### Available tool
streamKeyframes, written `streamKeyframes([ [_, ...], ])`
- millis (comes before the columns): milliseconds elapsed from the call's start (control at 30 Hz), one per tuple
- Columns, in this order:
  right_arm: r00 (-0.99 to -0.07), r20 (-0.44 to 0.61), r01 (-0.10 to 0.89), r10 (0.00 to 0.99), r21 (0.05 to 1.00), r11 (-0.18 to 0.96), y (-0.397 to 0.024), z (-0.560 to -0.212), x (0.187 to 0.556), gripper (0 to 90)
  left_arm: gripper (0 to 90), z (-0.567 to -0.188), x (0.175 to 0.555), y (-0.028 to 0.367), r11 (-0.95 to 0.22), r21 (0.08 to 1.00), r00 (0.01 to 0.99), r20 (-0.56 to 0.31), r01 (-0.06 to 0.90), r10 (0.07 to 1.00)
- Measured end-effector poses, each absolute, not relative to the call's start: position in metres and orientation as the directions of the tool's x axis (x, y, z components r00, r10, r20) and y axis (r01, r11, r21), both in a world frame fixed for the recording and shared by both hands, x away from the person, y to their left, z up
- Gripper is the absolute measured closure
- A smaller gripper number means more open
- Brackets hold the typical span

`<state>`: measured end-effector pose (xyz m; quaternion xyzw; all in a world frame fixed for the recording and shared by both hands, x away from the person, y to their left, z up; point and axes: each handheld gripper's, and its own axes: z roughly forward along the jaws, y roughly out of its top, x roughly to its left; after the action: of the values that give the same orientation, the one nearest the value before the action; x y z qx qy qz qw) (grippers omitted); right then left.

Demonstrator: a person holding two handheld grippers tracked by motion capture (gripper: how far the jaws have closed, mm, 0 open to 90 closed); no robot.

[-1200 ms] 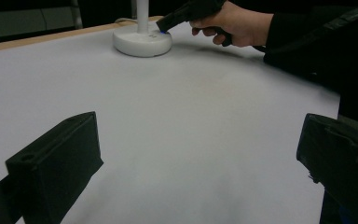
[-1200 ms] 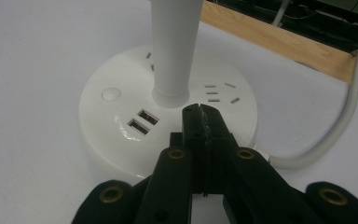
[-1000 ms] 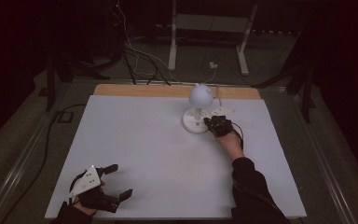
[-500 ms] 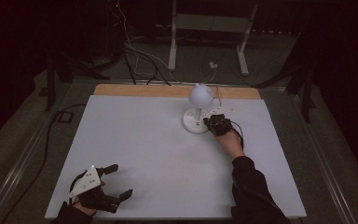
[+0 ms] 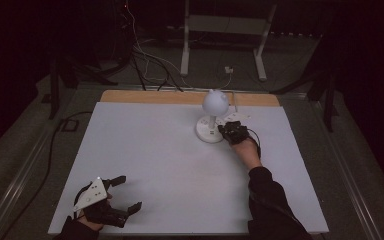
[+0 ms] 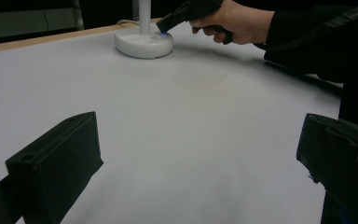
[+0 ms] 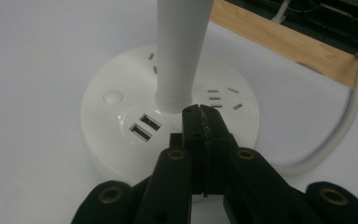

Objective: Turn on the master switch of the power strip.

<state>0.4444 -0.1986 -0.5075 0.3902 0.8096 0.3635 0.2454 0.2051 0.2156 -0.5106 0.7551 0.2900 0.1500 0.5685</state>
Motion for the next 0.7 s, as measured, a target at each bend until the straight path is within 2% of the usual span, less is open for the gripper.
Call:
streamKeyframes([
  [67, -0.568, -0.109, 0.460, 0.816, 0.780, 0.425, -0.199, -0.507, 0.444, 88.7, 0.2, -0.511, 0.205, 0.216, -0.186, 0.945, 0.786, -0.103, 0.268, 0.609],
  [100, -0.566, -0.117, 0.456, 0.816, 0.780, 0.428, -0.199, -0.506, 0.444, 83.6, 0.3, -0.511, 0.205, 0.216, -0.187, 0.945, 0.787, -0.103, 0.268, 0.608],
  [200, -0.569, -0.119, 0.455, 0.814, 0.779, 0.432, -0.200, -0.505, 0.443, 80.7, 0.2, -0.510, 0.205, 0.215, -0.188, 0.945, 0.787, -0.101, 0.267, 0.608],
  [433, -0.587, -0.077, 0.465, 0.806, 0.783, 0.413, -0.201, -0.500, 0.440, 51.9, 0.2, -0.510, 0.205, 0.216, -0.185, 0.946, 0.784, -0.102, 0.267, 0.612],
  [467, -0.601, -0.059, 0.468, 0.797, 0.782, 0.411, -0.200, -0.499, 0.439, 44.9, 0.2, -0.510, 0.205, 0.217, -0.185, 0.946, 0.783, -0.101, 0.267, 0.614],
  [500, -0.601, -0.059, 0.468, 0.797, 0.782, 0.411, -0.200, -0.499, 0.439, 44.9, 0.2, -0.510, 0.205, 0.217, -0.184, 0.946, 0.782, -0.101, 0.267, 0.615],
  [700, -0.616, -0.018, 0.484, 0.787, 0.779, 0.397, -0.196, -0.496, 0.437, 26.0, 0.2, -0.510, 0.204, 0.216, -0.191, 0.945, 0.786, -0.097, 0.265, 0.611],
])
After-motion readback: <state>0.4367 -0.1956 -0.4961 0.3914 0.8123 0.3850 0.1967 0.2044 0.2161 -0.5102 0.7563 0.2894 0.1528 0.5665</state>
